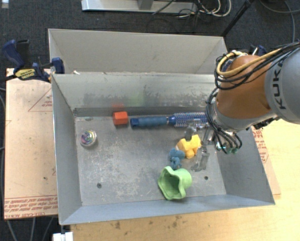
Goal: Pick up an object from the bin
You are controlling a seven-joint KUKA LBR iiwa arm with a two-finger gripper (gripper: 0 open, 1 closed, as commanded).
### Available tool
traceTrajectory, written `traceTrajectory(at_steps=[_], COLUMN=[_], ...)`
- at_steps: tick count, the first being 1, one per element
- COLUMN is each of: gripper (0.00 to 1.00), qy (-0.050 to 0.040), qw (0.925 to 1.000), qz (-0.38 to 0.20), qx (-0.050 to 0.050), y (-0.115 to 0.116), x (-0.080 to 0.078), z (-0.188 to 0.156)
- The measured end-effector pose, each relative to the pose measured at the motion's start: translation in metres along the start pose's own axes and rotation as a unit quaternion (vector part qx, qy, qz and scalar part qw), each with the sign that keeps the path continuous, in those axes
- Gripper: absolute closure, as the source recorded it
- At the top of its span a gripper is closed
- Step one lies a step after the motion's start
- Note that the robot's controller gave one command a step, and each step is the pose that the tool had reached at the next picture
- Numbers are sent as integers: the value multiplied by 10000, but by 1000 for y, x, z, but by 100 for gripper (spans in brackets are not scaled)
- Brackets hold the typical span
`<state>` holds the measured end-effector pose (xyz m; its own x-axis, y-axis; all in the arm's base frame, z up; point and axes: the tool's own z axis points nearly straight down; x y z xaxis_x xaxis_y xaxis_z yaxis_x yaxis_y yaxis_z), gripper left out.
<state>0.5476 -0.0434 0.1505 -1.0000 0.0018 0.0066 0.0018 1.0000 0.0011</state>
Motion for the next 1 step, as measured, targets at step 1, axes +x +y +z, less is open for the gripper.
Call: traceTrajectory(at_steps=[1], gripper=[0], qy=[-69], qw=[9967], qz=[-807], qx=[2], y=[-8], x=[-37], z=[81])
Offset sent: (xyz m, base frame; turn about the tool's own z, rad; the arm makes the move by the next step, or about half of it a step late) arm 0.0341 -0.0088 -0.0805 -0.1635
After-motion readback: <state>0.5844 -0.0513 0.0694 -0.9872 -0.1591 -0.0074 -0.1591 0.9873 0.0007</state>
